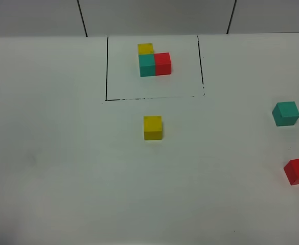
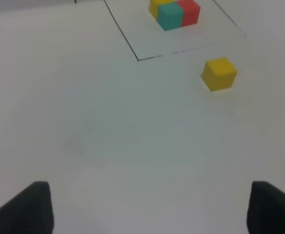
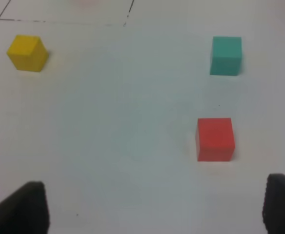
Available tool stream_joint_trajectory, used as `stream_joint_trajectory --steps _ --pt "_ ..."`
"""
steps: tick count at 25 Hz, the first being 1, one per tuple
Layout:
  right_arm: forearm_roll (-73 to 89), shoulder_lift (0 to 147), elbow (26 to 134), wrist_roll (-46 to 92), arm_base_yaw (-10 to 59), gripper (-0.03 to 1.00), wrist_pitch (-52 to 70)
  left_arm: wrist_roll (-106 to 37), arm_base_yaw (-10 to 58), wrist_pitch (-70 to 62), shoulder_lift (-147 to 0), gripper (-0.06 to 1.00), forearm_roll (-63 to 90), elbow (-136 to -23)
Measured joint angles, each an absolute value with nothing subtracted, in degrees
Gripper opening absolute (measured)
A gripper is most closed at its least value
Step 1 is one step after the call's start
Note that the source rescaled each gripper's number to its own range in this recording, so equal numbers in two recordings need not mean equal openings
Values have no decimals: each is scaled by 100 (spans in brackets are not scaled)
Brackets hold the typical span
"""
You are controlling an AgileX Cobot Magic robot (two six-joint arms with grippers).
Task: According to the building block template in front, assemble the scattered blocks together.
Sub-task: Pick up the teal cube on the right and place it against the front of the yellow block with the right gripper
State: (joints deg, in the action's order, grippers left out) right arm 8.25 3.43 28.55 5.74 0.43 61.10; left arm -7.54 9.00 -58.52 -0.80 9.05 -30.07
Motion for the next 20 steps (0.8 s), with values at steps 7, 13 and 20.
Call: stream_joint_trajectory --steps 7,13,20 --pt "831 343 2855 574 43 99 6110 -763 900 -6060 30 91 918 -2903" --pt "836 343 2855 579 43 99 6105 -757 900 -6067 30 91 896 -2886" --pt "836 343 2855 579 43 99 6105 -757 900 -6067 30 91 896 -2886"
